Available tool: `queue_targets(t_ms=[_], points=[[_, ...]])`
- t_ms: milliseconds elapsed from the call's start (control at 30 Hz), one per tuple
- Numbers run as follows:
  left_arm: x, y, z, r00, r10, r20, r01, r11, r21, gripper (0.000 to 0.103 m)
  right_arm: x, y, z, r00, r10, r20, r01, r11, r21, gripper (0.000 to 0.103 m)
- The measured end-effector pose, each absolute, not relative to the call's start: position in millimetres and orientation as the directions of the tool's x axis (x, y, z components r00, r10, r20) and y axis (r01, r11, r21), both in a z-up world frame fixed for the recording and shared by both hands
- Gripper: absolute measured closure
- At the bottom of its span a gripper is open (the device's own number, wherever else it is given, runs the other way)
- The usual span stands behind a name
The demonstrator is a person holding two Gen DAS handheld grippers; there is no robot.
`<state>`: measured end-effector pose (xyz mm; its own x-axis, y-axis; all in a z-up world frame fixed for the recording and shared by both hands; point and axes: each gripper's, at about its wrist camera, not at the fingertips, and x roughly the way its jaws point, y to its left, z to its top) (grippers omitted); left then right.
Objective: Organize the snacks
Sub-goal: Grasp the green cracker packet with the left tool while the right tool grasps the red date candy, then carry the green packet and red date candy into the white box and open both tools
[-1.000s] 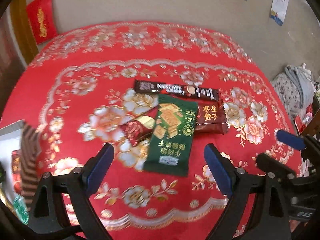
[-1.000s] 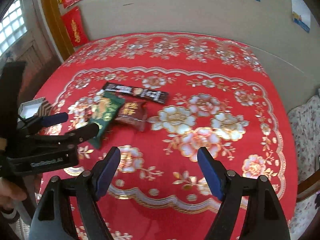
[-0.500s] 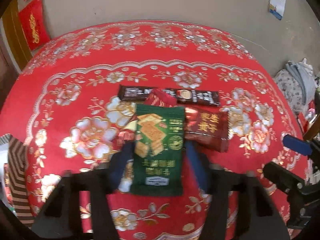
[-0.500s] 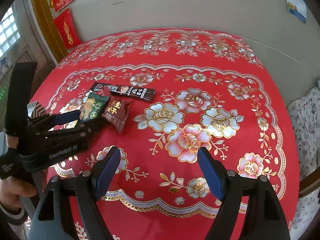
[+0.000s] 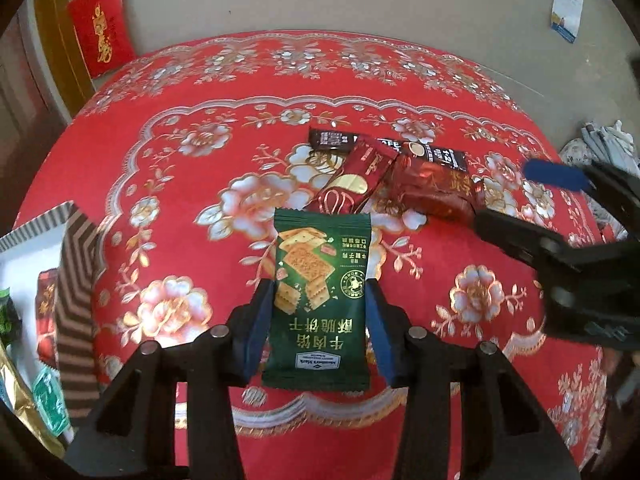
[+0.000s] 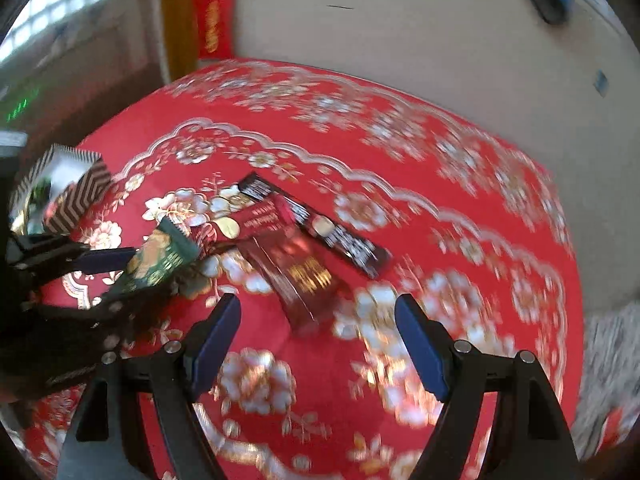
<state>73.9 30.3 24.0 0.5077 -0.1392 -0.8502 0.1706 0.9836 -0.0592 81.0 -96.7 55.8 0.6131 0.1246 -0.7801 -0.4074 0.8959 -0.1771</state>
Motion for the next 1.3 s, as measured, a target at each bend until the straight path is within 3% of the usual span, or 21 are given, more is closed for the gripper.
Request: queue_targets(t_ms=[167,400,533,567,867,900,933,967,1100,1167,1233,1300], points=[[64,37,28,0.506,-0.147,-0.85,0.18,0.982,-0.062,0.056,102,-84,42,0.61,0.068,-0.79,-0.435,0.861,-0.262,0.023],[59,39,31,0.505,-0.163,-0.847,0.187,0.979,-0.077,0.056,117,-93,30,0.548,0.125,-0.827,-0.454,0.875,-0.169,0.025],[59,38,29,0.496,-0.17,-0.851,0.183,0.979,-0.089,0.056,112,-89,25,0.529,0.124,-0.839,-0.467,0.869,-0.166,0.057],[59,38,29,0.494,-0.171,-0.853,0.182,0.979,-0.091,0.056,111,-88,25,0.527,0.124,-0.841,-0.464,0.871,-0.163,0.059],[57,40,27,0.485,-0.177,-0.856,0.174,0.979,-0.104,0.056,101,-93,26,0.519,0.141,-0.843,-0.433,0.894,-0.117,0.058],[57,40,27,0.484,-0.18,-0.856,0.174,0.979,-0.108,0.056,100,-92,27,0.534,0.126,-0.836,-0.428,0.893,-0.139,0.051],[56,40,27,0.485,-0.181,-0.855,0.174,0.979,-0.109,0.056,100,-91,28,0.546,0.111,-0.831,-0.422,0.893,-0.158,0.038],[56,40,28,0.489,-0.179,-0.854,0.173,0.979,-0.107,0.056,102,-91,28,0.545,0.112,-0.831,-0.419,0.895,-0.155,0.034],[57,42,27,0.487,-0.18,-0.854,0.165,0.98,-0.113,0.056,110,-90,27,0.527,0.143,-0.838,-0.415,0.904,-0.107,0.034],[57,42,27,0.488,-0.18,-0.854,0.161,0.98,-0.115,0.056,113,-93,23,0.501,0.152,-0.852,-0.395,0.916,-0.069,0.042],[57,41,27,0.489,-0.177,-0.854,0.164,0.98,-0.11,0.056,108,-97,24,0.514,0.166,-0.842,-0.374,0.926,-0.046,0.063],[55,40,26,0.494,-0.168,-0.853,0.165,0.981,-0.098,0.056,101,-99,25,0.52,0.16,-0.839,-0.36,0.932,-0.045,0.063]])
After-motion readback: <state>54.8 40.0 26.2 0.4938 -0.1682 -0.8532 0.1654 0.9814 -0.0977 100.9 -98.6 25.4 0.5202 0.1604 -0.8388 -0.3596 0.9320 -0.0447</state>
